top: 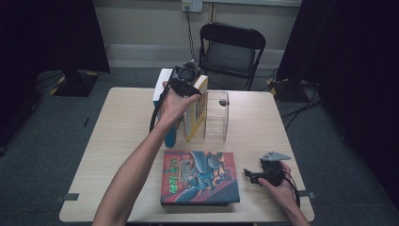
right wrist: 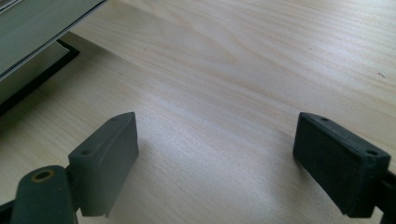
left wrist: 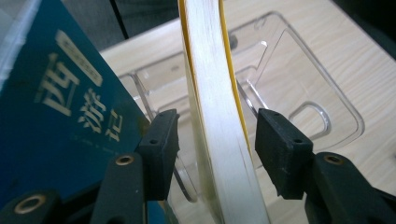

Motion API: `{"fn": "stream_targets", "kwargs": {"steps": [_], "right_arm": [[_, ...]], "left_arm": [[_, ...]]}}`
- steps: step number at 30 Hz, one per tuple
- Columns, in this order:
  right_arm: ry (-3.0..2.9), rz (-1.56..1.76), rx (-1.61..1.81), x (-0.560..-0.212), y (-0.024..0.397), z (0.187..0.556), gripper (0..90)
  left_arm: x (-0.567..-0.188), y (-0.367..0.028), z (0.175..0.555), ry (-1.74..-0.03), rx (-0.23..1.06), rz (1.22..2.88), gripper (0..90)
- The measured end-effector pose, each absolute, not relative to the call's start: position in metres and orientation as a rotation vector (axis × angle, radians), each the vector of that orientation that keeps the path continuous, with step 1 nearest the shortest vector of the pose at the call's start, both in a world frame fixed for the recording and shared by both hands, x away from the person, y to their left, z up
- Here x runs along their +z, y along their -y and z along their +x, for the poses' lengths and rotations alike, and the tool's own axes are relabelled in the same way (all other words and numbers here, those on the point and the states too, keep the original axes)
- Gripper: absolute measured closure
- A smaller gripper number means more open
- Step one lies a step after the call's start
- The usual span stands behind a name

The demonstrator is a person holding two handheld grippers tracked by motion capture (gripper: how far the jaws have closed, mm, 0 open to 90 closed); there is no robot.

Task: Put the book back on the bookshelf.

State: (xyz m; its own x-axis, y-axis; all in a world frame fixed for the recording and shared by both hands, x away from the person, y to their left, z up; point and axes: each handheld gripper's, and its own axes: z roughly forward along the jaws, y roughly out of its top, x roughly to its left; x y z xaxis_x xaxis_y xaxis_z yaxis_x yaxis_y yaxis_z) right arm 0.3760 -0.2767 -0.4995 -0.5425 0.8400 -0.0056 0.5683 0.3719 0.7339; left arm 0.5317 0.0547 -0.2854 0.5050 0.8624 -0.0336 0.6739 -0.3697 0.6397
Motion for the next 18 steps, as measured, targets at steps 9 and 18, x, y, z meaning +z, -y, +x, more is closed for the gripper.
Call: {"fn": "stream_targets", "kwargs": {"steps": [9, 18], "right_arm": [[-2.26, 1.225, 0.983, -0.5, 0.277, 0.376, 13.7], [-2.26, 1.225, 0.983, -0.5, 0.277, 0.376, 13.7]], "left_arm": [[-0.292, -0.072, 0.515, -1.178, 0.45, 2.079, 52.0], [-0.304, -0.078, 0.497, -1.122, 0.484, 2.03, 54.3]]}}
